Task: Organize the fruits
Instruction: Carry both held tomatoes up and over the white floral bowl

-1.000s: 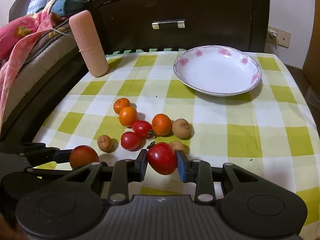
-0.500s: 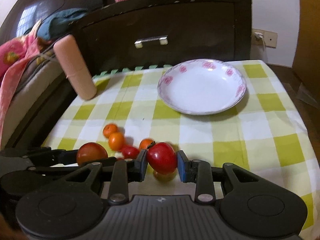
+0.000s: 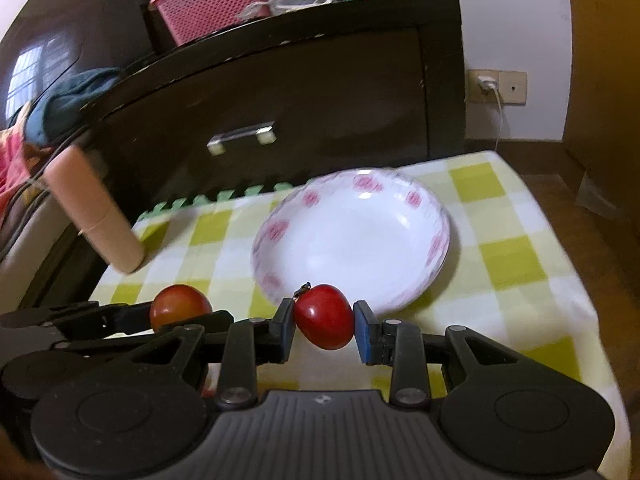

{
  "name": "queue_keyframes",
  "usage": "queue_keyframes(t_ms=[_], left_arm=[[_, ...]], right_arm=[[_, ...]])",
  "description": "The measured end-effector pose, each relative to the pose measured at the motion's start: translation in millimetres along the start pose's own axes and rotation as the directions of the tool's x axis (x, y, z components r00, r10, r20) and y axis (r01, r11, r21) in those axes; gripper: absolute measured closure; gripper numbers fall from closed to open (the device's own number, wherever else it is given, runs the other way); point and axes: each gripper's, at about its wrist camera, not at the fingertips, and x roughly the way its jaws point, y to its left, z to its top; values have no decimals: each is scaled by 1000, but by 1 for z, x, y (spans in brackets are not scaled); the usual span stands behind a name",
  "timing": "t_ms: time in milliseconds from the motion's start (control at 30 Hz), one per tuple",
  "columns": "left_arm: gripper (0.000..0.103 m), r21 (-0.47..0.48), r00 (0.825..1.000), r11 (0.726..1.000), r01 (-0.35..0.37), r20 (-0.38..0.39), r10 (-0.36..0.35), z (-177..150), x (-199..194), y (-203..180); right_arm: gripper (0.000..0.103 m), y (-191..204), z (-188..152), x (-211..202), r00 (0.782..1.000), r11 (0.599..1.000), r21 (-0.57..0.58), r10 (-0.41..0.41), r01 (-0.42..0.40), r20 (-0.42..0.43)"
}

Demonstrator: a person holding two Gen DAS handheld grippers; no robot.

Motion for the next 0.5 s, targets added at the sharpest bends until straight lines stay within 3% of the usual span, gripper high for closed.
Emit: queue_keyframes(t_ms=[500], left_arm=[[53, 47, 1000, 999, -7, -25, 8, 28, 59, -6]], right_arm=[[73, -31, 25, 54, 999, 999, 18, -40, 40, -18]])
